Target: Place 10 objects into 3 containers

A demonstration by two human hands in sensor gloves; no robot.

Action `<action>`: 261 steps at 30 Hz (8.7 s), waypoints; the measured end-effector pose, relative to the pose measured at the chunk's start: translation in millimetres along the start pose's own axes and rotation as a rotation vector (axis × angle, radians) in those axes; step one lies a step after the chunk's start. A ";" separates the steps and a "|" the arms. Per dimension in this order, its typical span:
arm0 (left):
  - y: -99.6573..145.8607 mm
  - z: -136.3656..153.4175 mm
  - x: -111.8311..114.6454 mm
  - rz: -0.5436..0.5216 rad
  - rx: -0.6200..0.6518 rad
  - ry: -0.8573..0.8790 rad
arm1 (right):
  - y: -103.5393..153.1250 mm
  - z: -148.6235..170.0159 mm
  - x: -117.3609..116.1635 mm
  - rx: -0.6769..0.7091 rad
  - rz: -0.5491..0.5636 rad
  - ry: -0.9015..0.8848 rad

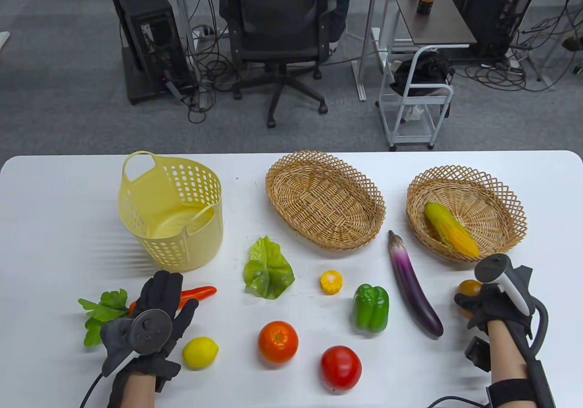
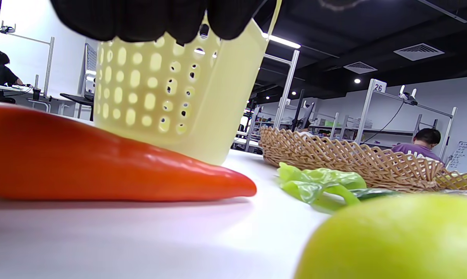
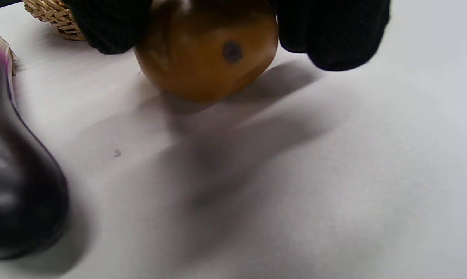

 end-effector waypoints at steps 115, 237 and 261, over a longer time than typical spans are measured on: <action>-0.6 -7.7 3.1 0.032 0.029 -0.005 | 40.3 -59.1 -40.3 0.417 -0.102 0.049; 1.9 -3.2 -2.2 0.116 0.071 0.110 | 33.8 -183.7 41.1 0.675 -0.054 -0.455; -0.7 -2.4 1.4 0.155 0.049 0.093 | -31.3 -225.8 17.3 0.503 -0.068 -0.625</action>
Point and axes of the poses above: the tracker on the back of each hand, its own z axis roughly to the little-finger side, its own y axis roughly from the fingertips to the wrist, x = y × z, the point moved 3 cm from there along -y, roughly from the wrist to the fingertips, and after that the axes turned 6 degrees about z, right-handed, at the moved point
